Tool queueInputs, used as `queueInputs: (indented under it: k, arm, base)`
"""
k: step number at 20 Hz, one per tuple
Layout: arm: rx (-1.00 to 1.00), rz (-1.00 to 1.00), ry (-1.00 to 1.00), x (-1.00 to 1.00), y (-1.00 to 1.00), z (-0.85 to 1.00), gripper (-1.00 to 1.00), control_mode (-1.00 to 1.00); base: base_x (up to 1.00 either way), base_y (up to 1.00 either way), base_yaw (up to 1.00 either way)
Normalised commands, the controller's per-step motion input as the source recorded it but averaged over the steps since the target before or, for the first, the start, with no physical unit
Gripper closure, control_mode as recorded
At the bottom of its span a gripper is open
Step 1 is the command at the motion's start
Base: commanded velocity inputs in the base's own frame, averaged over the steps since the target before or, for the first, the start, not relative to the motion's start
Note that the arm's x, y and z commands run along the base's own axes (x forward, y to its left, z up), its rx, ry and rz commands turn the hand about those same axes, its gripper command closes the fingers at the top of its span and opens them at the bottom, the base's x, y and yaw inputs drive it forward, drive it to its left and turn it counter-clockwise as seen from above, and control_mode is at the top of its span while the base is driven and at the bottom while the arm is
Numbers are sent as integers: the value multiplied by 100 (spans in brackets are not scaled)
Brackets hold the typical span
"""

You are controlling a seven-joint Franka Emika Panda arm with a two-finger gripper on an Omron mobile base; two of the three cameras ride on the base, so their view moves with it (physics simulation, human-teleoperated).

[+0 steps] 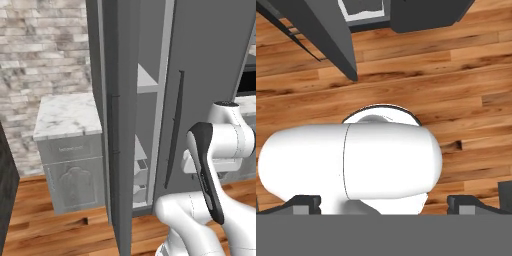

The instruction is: Store the kebab skewer in the freezer for long-term storage. Close the freezer door after placing the cooked food.

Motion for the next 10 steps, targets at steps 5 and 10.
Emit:
queueInputs:
  k: [5, 10]
  arm:
    - [0, 0, 0, 0, 0, 0, -100, 100]
    - [0, 0, 0, 0, 0, 0, -100, 100]
  base:
    - [0, 4, 0]
    - [0, 5, 0]
